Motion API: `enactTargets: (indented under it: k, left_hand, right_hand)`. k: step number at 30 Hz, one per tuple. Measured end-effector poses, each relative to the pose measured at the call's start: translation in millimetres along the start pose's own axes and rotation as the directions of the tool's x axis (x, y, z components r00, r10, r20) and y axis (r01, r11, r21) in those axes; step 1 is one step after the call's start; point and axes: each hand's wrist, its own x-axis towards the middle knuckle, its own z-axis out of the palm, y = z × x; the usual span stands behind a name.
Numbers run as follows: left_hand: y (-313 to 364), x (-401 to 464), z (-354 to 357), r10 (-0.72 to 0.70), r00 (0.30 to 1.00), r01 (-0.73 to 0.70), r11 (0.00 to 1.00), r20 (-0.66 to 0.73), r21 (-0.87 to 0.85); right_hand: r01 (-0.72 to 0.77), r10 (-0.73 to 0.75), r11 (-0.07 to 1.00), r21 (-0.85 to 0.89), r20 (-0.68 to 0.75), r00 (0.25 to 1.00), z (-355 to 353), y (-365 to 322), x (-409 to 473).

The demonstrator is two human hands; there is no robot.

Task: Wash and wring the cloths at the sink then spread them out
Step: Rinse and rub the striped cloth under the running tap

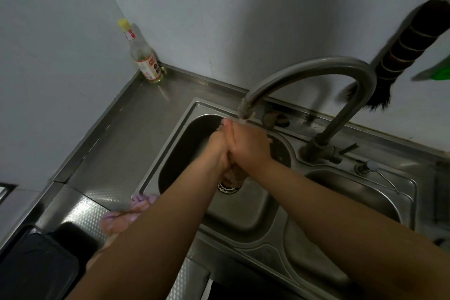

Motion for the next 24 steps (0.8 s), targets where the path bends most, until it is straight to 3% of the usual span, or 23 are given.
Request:
enactTargets:
  k: [4,9,12,13,15,16,18,19,20,22,23,24]
  left_hand:
    - [2,-9,5,-0.108,0.992,0.116,0.980,0.059,-0.159]
    - [5,5,-5,-0.007,0.999,0.015,0.990,0.051,-0.139]
    - [2,-4,-7,-0.078,0.976,0.105,0.987,0.205,-0.124]
    - [2,-8,-7,-0.093,0.961,0.125,0.986,0.262,-0.112]
    - [6,-8,-16,-0.071,0.952,0.106,0.989,0.299,-0.102]
    - [9,-7,-24,-0.049,0.947,0.085,0.991,0.317,-0.100]
    - [14,-6,-40,-0.022,0.922,0.066,0.993,0.386,-0.101]
    - [14,-6,-47,-0.028,0.920,0.069,0.993,0.392,-0.091]
    - [13,-4,-53,-0.044,0.919,0.080,0.994,0.393,-0.076]
    - [14,1,-63,-0.059,0.902,0.079,0.996,0.429,-0.030]
    - [16,2,-64,-0.071,0.890,0.073,0.997,0.449,0.012]
    - [19,1,-65,-0.082,0.873,0.067,0.997,0.480,0.050]
  right_hand:
    - [-0.094,0.094,0.993,-0.067,0.001,0.996,-6,21,19]
    - [-0.040,0.042,0.996,0.077,-0.031,0.999,-3,-4,-3]
    - [-0.087,0.088,0.993,-0.078,0.001,0.996,-8,19,12]
    - [-0.149,0.151,0.987,-0.065,0.019,0.988,-13,25,17]
    - [-0.269,0.260,0.946,0.180,0.071,0.963,-19,29,21]
    - [-0.337,0.312,0.870,0.360,0.128,0.941,-19,28,22]
    - [-0.447,0.387,0.569,0.690,0.255,0.886,-22,29,23]
    - [-0.496,0.375,0.412,0.764,0.354,0.857,-24,30,23]
    - [-0.537,0.315,0.364,0.762,0.441,0.840,-24,34,24]
    - [-0.489,0.132,0.612,0.622,0.529,0.838,-27,34,25]
    - [-0.363,0.013,0.745,0.560,0.530,0.848,-27,29,24]
    - [-0.239,-0.100,0.807,0.539,0.525,0.845,-26,26,22]
